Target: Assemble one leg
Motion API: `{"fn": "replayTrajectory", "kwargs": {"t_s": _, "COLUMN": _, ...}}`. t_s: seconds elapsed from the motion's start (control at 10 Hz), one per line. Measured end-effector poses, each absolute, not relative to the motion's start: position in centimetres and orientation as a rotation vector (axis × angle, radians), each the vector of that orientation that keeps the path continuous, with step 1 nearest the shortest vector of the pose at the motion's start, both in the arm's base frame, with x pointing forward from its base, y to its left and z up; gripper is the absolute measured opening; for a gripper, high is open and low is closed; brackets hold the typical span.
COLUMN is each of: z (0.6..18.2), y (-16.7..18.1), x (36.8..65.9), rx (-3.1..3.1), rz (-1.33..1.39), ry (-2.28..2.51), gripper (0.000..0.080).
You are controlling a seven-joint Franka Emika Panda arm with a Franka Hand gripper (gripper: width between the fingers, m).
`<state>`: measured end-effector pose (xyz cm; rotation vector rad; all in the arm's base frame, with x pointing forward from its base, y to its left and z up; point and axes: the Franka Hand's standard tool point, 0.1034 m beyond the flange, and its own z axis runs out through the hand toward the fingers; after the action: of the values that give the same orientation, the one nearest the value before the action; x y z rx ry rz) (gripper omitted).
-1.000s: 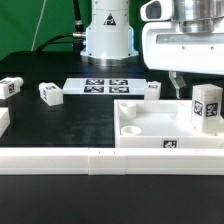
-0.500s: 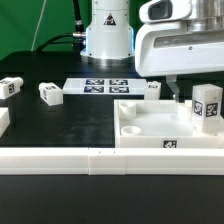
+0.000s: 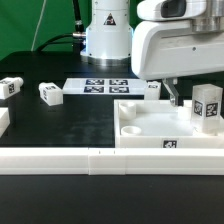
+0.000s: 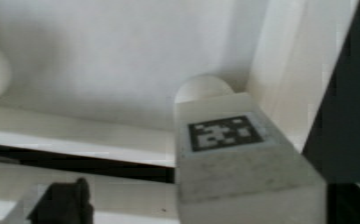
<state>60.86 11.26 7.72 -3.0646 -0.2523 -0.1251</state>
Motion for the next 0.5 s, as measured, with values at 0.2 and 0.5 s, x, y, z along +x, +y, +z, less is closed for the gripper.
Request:
{"fn": "replayTrajectory", "kwargs": {"t_s": 0.2, "z": 7.71, "y": 11.30, "x": 60.85, "rx": -3.064, "rz": -0.125, "ry": -0.255, "gripper": 0.0387}}
{"fn": "replayTrajectory", "kwargs": {"t_s": 0.5, "z": 7.71, "y": 11.31, "x": 60.84, "rx": -3.066, "rz": -0.124, "ry": -0.218, "gripper": 0.0290}}
